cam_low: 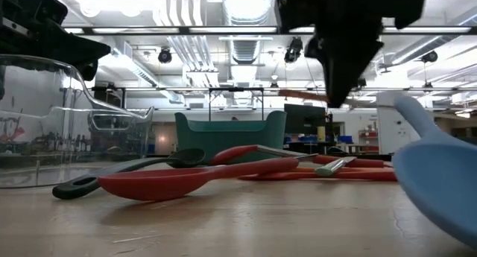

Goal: Pick & Place Kitchen Items
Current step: Put the orange knife into the right transparent bin

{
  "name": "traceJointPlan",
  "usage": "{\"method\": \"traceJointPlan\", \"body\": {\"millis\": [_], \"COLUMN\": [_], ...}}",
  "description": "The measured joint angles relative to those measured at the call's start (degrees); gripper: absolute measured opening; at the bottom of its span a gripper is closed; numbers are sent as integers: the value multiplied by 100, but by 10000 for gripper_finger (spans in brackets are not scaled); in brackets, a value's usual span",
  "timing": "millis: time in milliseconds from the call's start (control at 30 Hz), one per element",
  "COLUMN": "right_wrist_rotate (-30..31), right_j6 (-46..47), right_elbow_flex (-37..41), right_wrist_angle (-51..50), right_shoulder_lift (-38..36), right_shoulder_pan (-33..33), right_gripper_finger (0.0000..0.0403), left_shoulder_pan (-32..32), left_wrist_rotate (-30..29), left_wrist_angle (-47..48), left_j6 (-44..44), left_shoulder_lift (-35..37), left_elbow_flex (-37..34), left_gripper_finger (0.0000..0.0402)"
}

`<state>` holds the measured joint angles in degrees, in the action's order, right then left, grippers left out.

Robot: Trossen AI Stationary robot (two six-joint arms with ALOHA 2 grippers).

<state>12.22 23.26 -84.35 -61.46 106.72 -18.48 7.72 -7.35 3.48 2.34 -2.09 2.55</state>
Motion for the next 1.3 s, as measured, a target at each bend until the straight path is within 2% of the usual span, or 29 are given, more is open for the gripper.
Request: {"method": "traceJointPlan", "body": {"millis": [100,400,533,800,1033,1300], "right_wrist_rotate": [293,489,715,744,638,-99], "right_j6": [-53,-126,-141,-51,1260,2910], "right_elbow_flex": [-98,-114,-112,-330,-984,-1717], "right_wrist_angle": [-4,-103,-117,-594,-1526,-2633], "right_shoulder_lift": [0,-4,-7,-13,-15,-22], "right_shoulder_pan": [37,307,429,546,538,358], "right_gripper_finger": [45,38,47,39,52,40], "left_shoulder_pan": [-2,-2,-2,-1,-1,0], "left_wrist_rotate": [0,0,0,0,0,0], "left_wrist_angle": [0,-2,-1,-2,-2,-2], "left_j6": [-1,1,-1,0,-1,1], "left_shoulder_lift": [0,0,0,0,0,0], "left_elbow_flex": [0,0,0,0,0,0], "left_gripper_finger": [32,32,32,32,32,32]}}
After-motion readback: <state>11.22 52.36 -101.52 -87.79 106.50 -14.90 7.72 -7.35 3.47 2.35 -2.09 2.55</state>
